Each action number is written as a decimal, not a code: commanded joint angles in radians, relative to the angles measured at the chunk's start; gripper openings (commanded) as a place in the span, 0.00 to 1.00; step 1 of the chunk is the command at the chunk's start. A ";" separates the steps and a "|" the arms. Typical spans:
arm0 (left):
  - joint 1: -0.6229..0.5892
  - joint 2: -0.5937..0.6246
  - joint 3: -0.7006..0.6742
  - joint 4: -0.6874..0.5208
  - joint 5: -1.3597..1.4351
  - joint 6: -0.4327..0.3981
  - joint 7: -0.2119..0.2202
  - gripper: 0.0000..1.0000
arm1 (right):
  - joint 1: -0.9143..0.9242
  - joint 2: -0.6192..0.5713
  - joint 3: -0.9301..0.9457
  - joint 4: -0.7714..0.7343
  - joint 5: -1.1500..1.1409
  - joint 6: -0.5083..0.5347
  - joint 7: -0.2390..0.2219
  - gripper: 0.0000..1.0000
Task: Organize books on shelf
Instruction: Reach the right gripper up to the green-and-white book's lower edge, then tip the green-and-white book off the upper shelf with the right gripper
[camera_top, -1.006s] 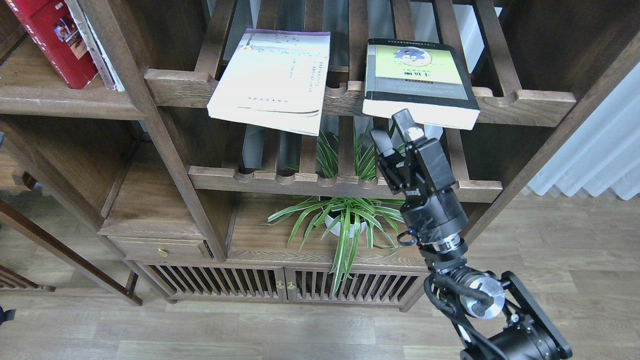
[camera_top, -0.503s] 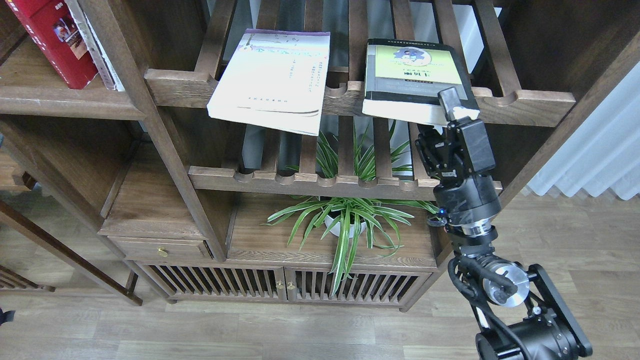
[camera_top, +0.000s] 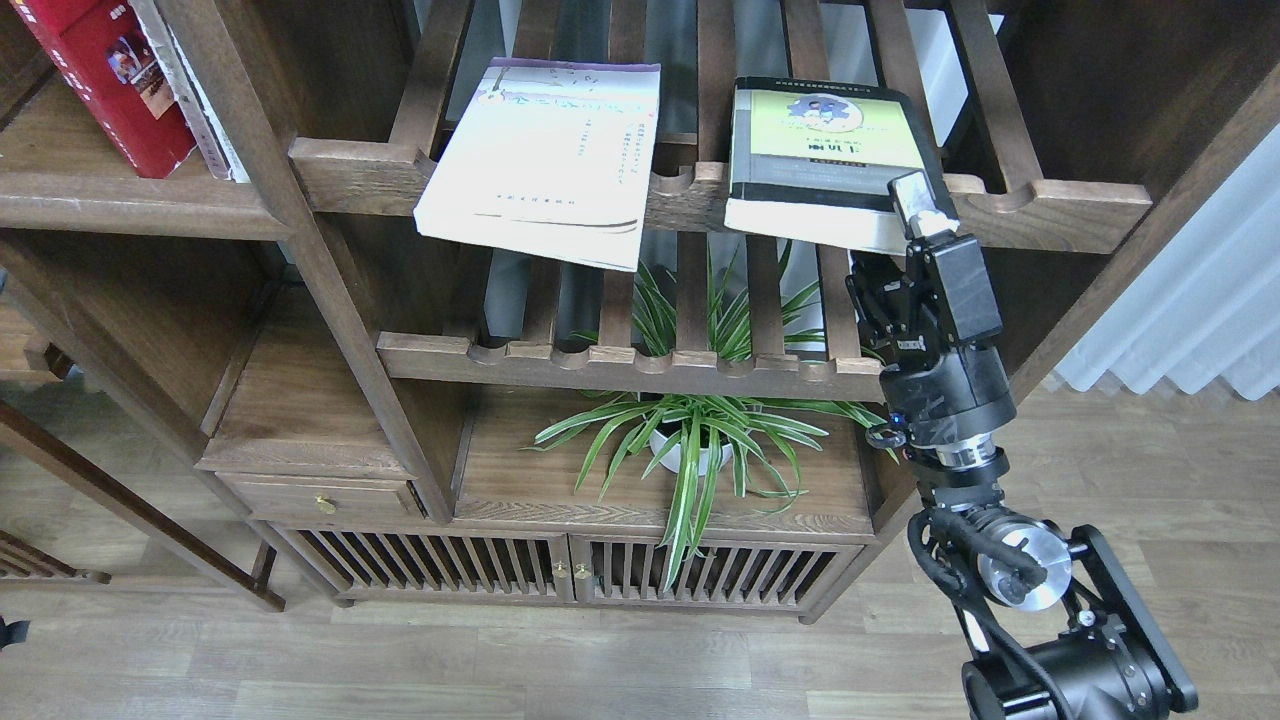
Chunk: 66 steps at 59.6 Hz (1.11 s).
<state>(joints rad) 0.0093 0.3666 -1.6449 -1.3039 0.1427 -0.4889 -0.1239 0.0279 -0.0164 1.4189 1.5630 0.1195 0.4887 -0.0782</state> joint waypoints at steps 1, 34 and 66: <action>-0.002 0.000 0.000 0.000 0.000 0.000 0.001 1.00 | 0.006 -0.002 0.000 0.000 -0.006 0.000 0.000 0.94; -0.002 0.005 -0.010 0.000 0.000 0.000 0.001 1.00 | 0.004 -0.057 0.000 -0.001 -0.026 0.000 0.008 0.75; -0.002 0.006 -0.010 0.000 0.000 0.000 0.001 1.00 | -0.029 -0.174 -0.005 -0.003 -0.027 0.000 -0.003 0.18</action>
<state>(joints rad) 0.0076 0.3719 -1.6553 -1.3039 0.1427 -0.4887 -0.1229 0.0178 -0.1745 1.4184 1.5602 0.0916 0.4887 -0.0764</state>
